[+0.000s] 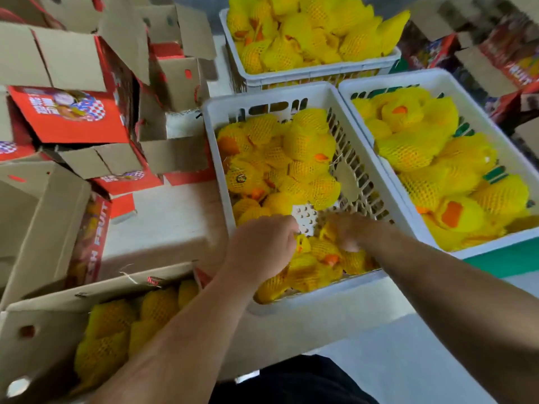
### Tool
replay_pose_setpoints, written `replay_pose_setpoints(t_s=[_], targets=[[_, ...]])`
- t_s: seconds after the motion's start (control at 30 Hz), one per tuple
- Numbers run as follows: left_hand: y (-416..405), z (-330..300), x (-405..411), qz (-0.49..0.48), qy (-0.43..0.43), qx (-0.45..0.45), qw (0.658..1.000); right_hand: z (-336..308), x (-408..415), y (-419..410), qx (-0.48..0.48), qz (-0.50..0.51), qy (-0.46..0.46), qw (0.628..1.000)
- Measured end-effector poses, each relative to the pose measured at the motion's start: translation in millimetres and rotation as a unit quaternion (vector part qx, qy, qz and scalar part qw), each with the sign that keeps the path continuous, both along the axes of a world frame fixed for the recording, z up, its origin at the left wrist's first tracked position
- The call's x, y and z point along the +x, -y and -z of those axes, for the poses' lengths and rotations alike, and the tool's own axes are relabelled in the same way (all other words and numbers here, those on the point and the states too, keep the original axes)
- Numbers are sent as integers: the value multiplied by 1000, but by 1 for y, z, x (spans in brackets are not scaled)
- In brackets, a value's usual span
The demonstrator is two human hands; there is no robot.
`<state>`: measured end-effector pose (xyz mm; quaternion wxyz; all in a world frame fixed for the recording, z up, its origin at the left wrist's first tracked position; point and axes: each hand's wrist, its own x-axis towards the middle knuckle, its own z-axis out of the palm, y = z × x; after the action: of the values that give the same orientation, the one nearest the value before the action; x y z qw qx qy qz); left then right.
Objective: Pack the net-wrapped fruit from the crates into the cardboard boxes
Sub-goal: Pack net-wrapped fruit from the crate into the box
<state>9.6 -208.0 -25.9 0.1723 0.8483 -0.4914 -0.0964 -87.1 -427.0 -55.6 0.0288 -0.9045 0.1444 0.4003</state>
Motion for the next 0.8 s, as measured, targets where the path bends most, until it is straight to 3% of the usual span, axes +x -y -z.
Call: replay_pose_setpoints(t_s=[0.23,0.37,0.47,0.6,0.67,0.73,0.8], targets=[[3,0,2,-23,-12,-3,1000,11,13,-3,-58,36,-29,997],[4,-4,1,-44,-23,0,999,6,10,2,-40,48,19,998],[3,-9,1,-47,-34,-10,998,-6,7,7,-19,136,118,983],[1,-13,-1,-59,-53,-24,997,-30,3,3,76,263,315,909],[3,-14,0,-67,-83,-37,994,-48,0,-11,197,358,380,830],[3,-17,1,-71,-128,-47,988,-67,0,-36,318,455,390,735],[-2,-18,0,-72,-149,-61,984,-79,1,-65,381,506,361,685]])
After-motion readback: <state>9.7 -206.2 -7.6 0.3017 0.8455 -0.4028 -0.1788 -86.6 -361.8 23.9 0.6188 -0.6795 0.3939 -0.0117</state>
